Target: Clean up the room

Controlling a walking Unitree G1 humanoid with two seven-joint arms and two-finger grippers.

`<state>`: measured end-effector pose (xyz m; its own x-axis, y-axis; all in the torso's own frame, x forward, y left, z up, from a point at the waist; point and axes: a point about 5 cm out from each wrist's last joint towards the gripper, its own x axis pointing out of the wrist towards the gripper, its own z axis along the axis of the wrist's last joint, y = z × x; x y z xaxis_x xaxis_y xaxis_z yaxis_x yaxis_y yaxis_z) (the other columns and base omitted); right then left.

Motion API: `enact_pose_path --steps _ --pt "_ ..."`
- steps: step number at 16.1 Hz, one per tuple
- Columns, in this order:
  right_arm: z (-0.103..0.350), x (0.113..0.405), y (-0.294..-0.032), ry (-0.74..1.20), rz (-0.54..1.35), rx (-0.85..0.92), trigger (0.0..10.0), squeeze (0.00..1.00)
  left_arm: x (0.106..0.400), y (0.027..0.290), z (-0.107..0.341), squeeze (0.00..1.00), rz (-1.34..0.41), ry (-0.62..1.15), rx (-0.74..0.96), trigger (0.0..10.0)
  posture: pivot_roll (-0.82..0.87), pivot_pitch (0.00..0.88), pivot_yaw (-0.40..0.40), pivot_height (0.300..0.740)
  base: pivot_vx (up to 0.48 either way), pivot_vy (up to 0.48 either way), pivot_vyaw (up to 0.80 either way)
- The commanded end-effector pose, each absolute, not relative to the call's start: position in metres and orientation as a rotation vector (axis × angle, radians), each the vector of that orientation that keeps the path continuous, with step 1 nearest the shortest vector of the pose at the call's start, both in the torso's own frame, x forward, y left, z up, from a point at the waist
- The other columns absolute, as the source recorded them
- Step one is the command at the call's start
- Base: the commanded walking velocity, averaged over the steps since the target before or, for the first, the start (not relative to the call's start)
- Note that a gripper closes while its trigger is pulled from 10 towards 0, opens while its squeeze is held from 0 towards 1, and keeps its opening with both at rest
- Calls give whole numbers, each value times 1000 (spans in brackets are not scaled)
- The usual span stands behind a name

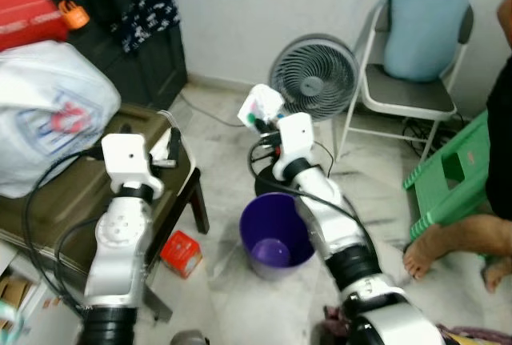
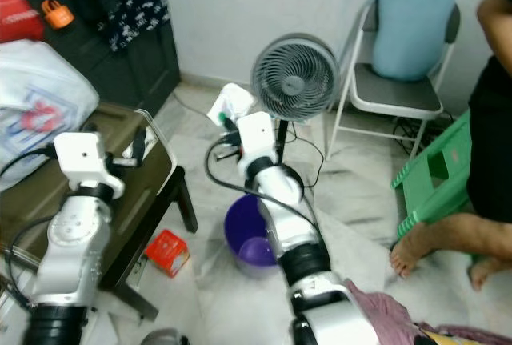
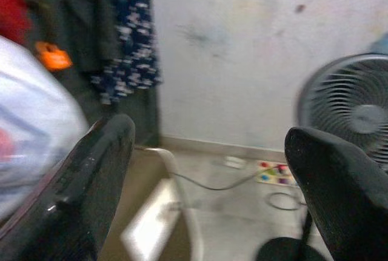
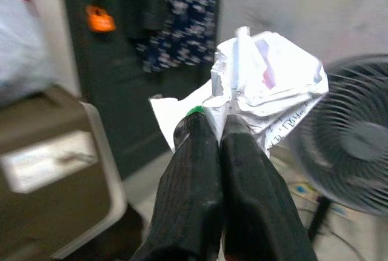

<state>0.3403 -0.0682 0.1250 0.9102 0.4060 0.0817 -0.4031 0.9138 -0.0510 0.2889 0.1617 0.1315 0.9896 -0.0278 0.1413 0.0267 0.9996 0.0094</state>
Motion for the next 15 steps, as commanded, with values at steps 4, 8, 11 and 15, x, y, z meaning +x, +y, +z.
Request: enact_pose_path --steps 4,8,11,15 --pt "126 341 -69 -90 405 -19 10000 0 290 162 133 0 -37 -145 28 10000 79 0 -13 740 0 0 0" --pt "127 342 -69 -90 402 -6 10000 0 289 167 133 0 -18 -150 51 10000 76 0 -13 740 0 0 0" --pt "129 342 -68 -101 407 -23 10000 0 289 168 134 0 -15 -166 46 10000 78 0 -14 740 207 0 0" --pt "129 343 -68 -99 403 -21 10000 0 289 168 134 0 -18 -166 45 10000 77 0 -13 740 323 0 662"
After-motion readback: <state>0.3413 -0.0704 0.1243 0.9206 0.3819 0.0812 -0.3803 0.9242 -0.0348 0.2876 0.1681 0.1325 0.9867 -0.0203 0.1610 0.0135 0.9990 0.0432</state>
